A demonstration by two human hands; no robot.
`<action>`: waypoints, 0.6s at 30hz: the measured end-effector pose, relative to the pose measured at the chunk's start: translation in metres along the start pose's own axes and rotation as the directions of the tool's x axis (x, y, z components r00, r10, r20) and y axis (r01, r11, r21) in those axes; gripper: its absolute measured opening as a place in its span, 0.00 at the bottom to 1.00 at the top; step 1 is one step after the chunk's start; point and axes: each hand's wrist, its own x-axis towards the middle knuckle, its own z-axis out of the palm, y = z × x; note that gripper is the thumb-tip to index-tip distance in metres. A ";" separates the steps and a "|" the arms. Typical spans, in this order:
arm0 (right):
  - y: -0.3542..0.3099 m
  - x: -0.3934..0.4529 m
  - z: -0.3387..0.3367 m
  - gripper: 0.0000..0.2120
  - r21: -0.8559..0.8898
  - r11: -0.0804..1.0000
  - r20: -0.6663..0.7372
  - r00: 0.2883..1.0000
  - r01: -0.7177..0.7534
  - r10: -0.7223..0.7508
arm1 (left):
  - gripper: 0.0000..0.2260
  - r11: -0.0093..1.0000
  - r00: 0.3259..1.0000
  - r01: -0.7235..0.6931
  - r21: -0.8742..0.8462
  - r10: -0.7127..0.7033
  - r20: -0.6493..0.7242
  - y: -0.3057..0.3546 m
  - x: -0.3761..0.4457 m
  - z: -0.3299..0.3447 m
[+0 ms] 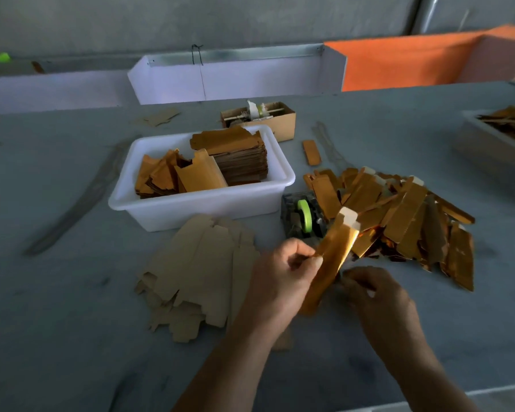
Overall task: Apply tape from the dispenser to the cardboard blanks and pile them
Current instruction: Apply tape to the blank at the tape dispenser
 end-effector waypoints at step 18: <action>-0.066 -0.025 -0.035 0.14 0.215 0.933 0.167 0.931 0.288 -0.326 | 0.02 0.874 0.955 0.297 -0.385 -0.273 0.117 0.032 -0.028 -0.019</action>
